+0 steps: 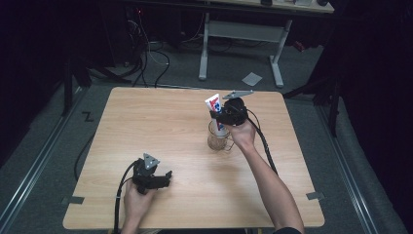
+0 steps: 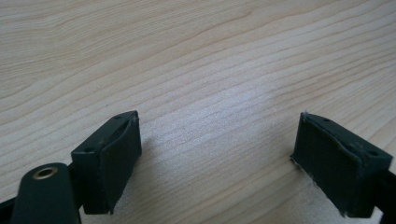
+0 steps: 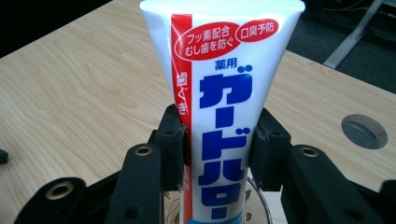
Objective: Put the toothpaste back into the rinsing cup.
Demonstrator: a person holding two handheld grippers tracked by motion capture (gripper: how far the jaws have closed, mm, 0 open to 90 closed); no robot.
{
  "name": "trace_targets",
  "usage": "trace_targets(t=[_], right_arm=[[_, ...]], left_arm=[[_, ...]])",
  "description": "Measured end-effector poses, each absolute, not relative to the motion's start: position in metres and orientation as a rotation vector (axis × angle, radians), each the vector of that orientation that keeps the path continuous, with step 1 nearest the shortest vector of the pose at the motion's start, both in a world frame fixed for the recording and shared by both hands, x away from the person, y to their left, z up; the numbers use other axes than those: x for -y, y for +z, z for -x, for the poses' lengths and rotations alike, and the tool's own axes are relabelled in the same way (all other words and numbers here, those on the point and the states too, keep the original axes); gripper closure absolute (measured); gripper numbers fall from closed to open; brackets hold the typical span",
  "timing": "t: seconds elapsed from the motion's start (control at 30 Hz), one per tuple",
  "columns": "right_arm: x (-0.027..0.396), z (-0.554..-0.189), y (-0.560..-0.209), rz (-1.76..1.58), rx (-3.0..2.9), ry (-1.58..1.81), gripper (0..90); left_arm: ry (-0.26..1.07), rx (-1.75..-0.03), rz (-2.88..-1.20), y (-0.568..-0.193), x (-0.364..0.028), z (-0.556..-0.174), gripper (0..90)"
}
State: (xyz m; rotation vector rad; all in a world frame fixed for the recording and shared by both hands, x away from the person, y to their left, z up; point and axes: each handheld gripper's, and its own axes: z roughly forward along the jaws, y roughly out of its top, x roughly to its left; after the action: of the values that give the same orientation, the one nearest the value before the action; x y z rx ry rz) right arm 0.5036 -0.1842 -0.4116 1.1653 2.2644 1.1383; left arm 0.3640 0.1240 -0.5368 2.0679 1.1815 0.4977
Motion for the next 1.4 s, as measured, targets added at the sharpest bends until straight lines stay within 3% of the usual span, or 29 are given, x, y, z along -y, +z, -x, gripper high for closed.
trace_targets(t=[1.4], right_arm=[[0.190, -0.490, -0.434, -1.172, -2.321, 1.087, 58.5]], left_arm=[[0.498, -1.181, -2.066, -0.537, -0.124, -0.364, 15.3]])
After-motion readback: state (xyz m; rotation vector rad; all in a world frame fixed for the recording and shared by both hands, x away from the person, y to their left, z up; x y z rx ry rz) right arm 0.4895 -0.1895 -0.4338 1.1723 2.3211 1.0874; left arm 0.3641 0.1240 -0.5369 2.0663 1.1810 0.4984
